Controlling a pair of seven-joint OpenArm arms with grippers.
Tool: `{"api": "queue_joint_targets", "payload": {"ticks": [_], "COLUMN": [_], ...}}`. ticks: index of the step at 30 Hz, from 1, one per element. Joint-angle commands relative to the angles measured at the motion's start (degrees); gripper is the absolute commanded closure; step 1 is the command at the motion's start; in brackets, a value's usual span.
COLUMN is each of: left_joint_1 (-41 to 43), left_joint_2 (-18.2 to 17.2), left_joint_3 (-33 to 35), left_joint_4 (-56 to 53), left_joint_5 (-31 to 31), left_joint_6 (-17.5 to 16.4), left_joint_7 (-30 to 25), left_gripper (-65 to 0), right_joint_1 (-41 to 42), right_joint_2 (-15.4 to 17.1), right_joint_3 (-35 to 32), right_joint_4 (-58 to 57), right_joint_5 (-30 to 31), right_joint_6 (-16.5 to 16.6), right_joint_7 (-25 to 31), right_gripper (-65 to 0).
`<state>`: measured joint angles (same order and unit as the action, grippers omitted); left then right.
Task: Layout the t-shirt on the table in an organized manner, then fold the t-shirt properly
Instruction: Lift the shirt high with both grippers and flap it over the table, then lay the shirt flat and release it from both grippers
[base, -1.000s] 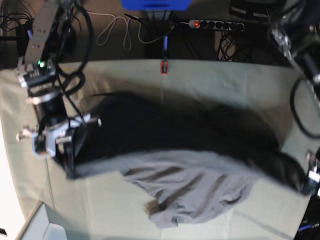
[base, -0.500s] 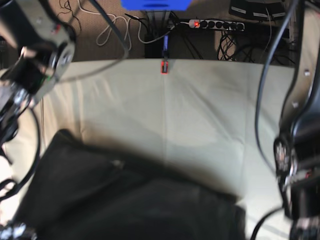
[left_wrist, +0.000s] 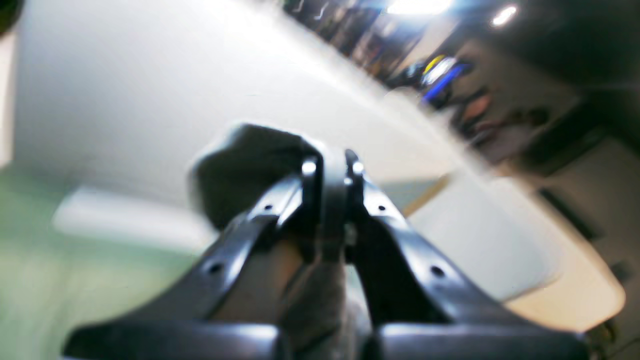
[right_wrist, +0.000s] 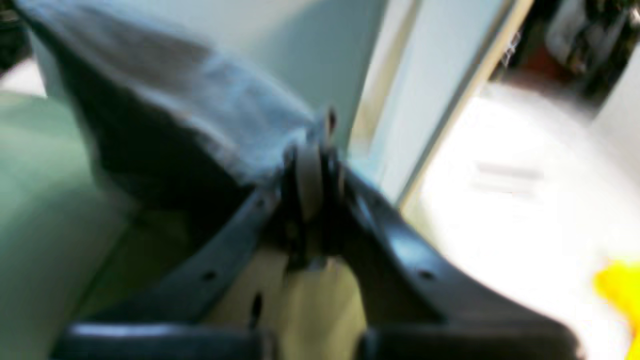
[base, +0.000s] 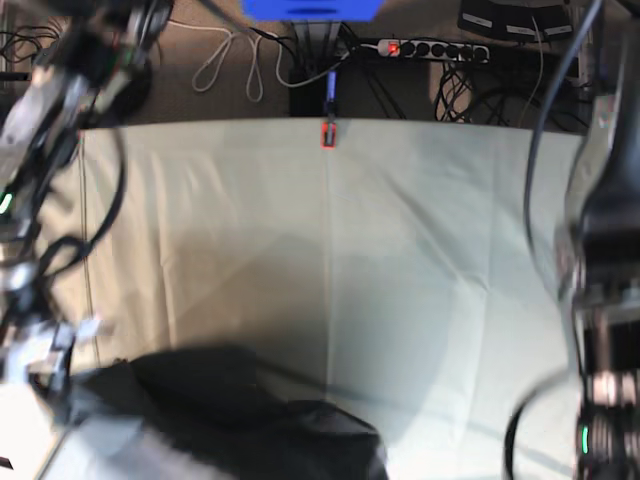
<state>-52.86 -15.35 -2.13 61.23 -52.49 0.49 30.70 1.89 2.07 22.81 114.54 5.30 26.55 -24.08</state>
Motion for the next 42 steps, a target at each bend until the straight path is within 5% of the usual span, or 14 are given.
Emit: {"api": "queue_joint_targets", "payload": {"ticks": [1, 6, 14, 21, 27, 31, 35, 42], "left_joint_1": [0.8, 15.1, 27.7, 28.7, 42.1, 52.0, 61.8, 64.9], "left_joint_2": [-1.7, -2.8, -3.3, -7.1, -7.0, 0.1, 9.3, 15.8], "left_joint_3": [-0.5, -10.0, -24.9, -27.5, -27.1, -25.3, -22.4, -11.1], "left_joint_4": [1.1, 0.4, 0.4, 1.7, 15.6, 22.0, 25.5, 25.8], "left_joint_5": [-0.5, -0.2, -0.4, -0.8, -15.0, -20.9, -19.2, -10.8], "left_joint_6": [-0.4, -0.4, -0.4, -0.4, -0.2, -0.1, -0.3, -0.4], "left_joint_7": [-1.1, -1.1, -0.5, -0.4, 3.2, 5.1, 5.2, 4.7], "left_gripper": [-0.1, -0.4, -1.9, -31.3, -51.3, -53.2, -53.4, -53.4], "right_joint_1": [-1.3, -11.5, -22.3, -26.2, -25.8, -23.5, -23.8, -23.6], "right_joint_2": [-1.1, -5.6, -6.1, -5.8, -5.0, -2.5, -0.9, -0.8], "right_joint_3": [0.0, -3.5, -14.5, -24.2, -26.0, -26.0, -26.0, -26.0], "right_joint_4": [0.8, -1.6, -3.6, -3.8, -3.7, -3.8, -3.4, -3.5], "right_joint_5": [1.4, 1.6, 1.6, 1.2, 1.2, 1.2, 1.3, 1.2], "right_joint_6": [-0.2, -0.2, -0.2, -0.2, -0.2, -0.2, -0.2, -0.2], "right_joint_7": [3.2, 8.4, 12.8, 12.4, 12.3, 12.2, 12.3, 12.3], "right_gripper": [0.0, 0.0, 0.0, 0.0, 0.0, 0.0, 0.0, 0.0]}}
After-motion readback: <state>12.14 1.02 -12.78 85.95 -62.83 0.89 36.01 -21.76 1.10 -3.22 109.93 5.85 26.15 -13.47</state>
